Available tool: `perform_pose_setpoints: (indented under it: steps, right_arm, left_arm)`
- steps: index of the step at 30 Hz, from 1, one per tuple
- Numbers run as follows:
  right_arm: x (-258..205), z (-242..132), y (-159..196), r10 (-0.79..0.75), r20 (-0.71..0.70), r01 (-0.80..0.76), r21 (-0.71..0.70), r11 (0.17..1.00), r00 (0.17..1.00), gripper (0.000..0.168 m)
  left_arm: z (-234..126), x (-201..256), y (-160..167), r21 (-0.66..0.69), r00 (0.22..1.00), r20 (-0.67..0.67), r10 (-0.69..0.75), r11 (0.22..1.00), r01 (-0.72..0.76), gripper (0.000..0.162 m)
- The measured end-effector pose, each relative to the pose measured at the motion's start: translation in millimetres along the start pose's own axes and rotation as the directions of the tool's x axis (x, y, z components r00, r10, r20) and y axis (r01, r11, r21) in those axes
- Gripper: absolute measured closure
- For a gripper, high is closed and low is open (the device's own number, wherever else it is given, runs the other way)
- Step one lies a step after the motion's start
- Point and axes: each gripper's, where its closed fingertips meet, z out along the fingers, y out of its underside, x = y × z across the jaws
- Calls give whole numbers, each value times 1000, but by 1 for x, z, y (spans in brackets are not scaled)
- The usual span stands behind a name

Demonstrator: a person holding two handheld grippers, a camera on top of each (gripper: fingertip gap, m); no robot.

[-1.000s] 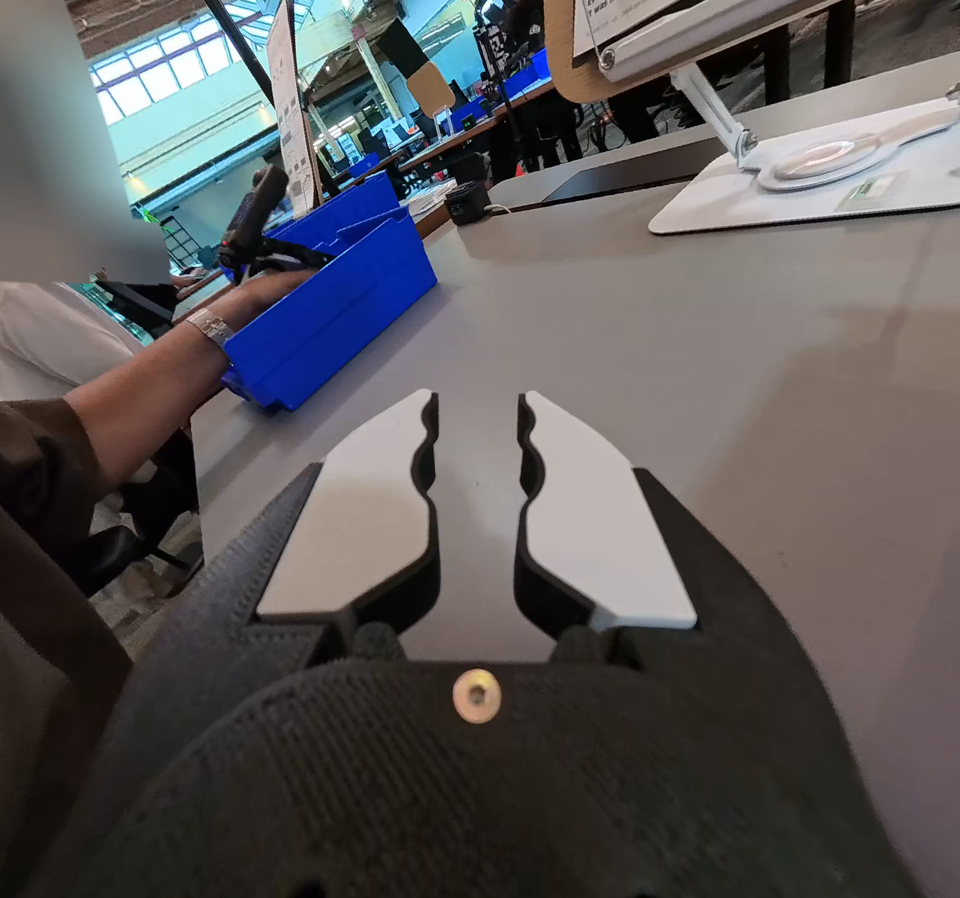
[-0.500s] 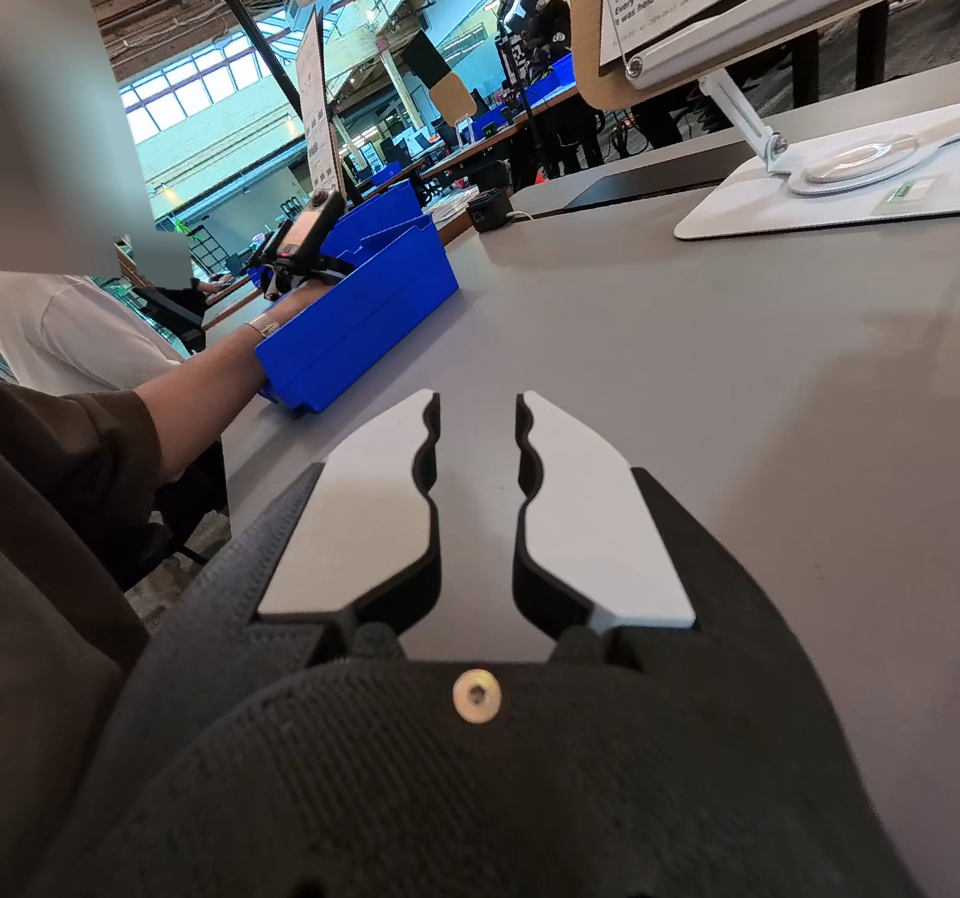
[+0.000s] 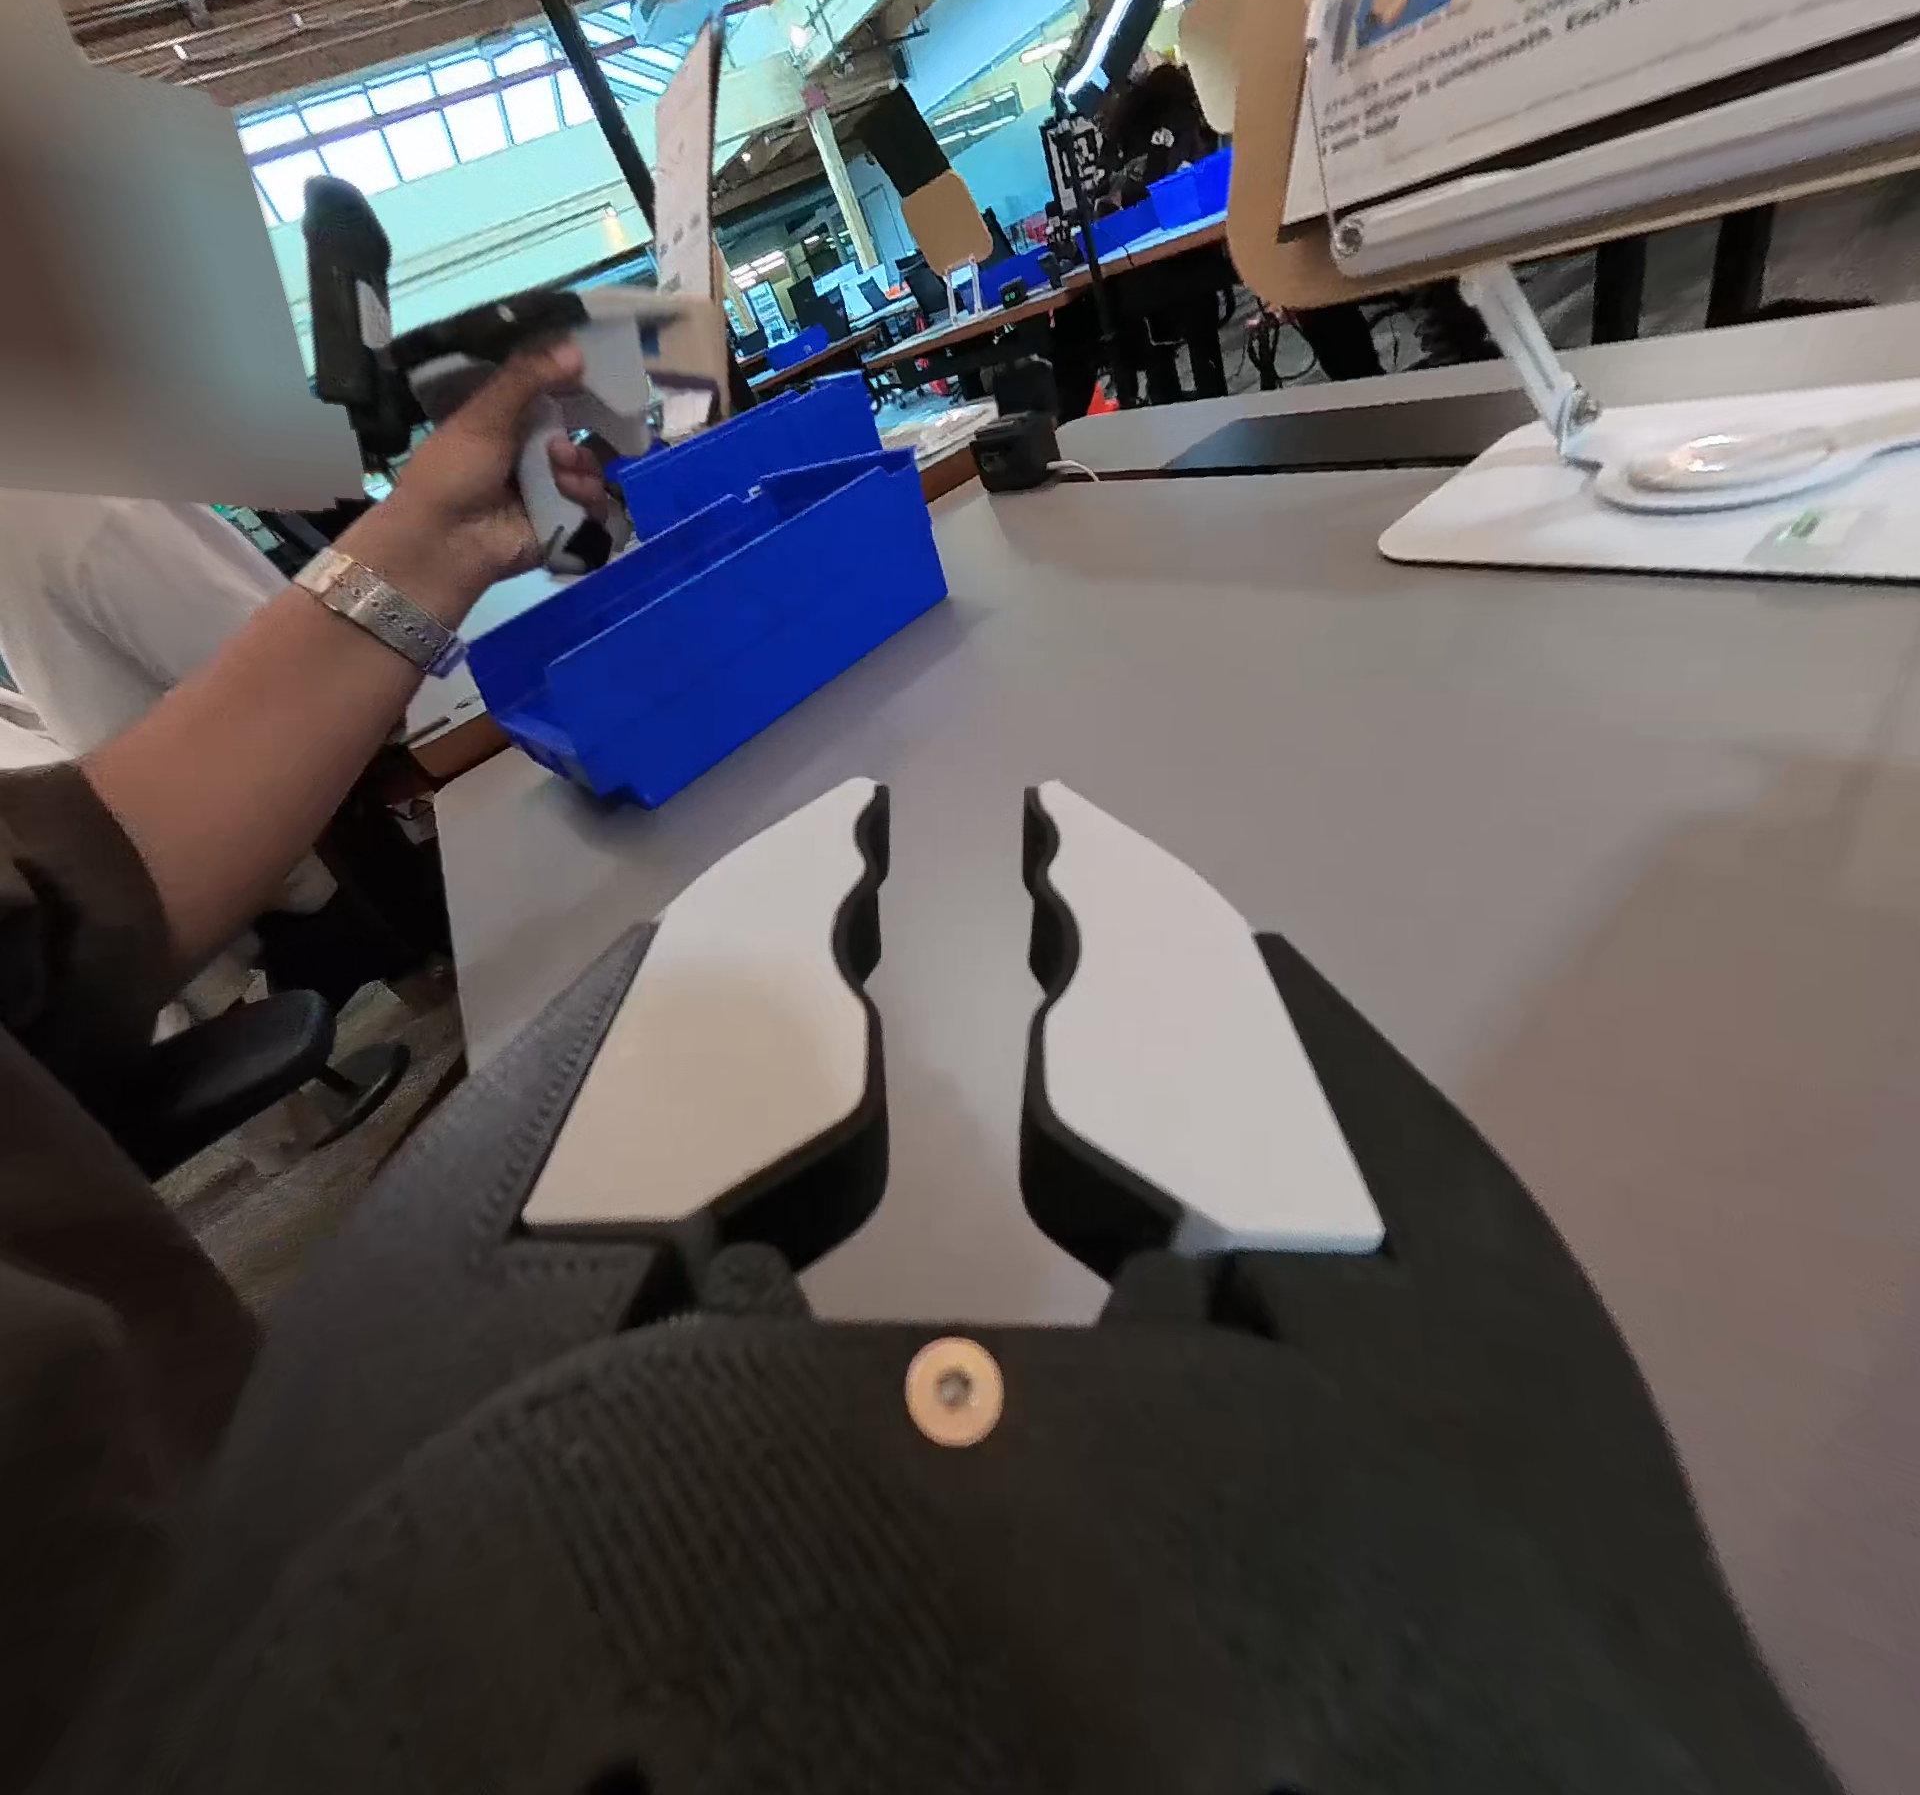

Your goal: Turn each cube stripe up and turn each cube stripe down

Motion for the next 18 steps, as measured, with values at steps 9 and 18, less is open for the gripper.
perform_pose_setpoints:
  steps: [9,18]
  right_arm:
    - [-31,-20,-15,-7,83,2,60,998,997,114]
    - [-43,-38,-29,59,102,-76,174,982,993,100]
  left_arm:
    - [-68,239,46,-117,563,-763,-318,924,364,115]
    - [-122,384,168,-444,187,-845,-500,853,276,116]
